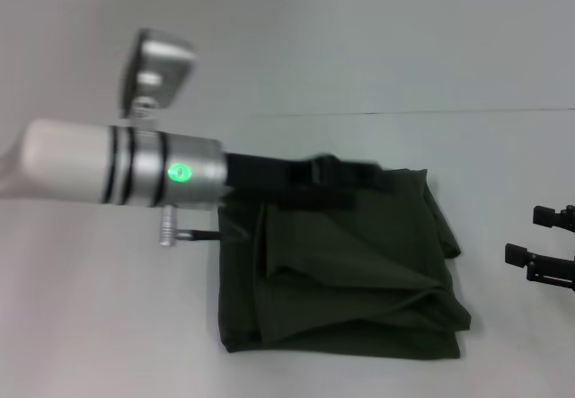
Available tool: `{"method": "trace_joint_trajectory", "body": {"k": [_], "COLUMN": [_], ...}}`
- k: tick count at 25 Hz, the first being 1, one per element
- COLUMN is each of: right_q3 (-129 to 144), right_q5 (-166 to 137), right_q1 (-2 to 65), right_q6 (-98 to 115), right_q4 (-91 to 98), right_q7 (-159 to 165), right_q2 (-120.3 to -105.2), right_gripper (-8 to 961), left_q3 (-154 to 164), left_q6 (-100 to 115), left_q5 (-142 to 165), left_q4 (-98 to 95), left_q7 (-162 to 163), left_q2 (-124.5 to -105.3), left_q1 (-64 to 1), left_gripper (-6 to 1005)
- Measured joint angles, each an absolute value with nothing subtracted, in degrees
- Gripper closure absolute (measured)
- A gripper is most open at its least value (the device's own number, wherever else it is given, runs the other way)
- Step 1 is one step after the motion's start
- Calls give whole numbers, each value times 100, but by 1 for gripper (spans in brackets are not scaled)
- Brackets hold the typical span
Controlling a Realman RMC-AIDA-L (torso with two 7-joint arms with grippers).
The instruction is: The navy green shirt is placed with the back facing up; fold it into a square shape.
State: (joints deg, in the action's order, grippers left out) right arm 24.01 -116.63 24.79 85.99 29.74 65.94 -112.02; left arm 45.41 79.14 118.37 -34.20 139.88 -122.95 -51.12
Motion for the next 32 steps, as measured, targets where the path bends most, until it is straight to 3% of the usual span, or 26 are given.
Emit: {"method": "trace_joint_trajectory", "body": {"k": [6, 12, 32], "right_q3": [2427, 2458, 2532], "right_q5": [-11660, -11660, -11672], "right_q1": [2496, 2522, 2517], "right_q6": [8637, 8632, 8649], "right_q4": [2971, 2959, 2952], "right_q7": [6624, 6629, 6663], "right_q2": [-11196, -11204, -11204], "right_gripper": [64, 64, 63], "left_q3": [4332, 4356, 4627], "left_q6": [7612, 7183, 7012], "left_q5": [11682, 11827, 11964], "left_q4": [-3344, -3109, -2643], "left_q7": [13975, 13945, 13891], "left_q2": [-12032, -11946, -12125], "left_q1": [-4455, -4135, -4501], "left_gripper": [210, 128, 136]}}
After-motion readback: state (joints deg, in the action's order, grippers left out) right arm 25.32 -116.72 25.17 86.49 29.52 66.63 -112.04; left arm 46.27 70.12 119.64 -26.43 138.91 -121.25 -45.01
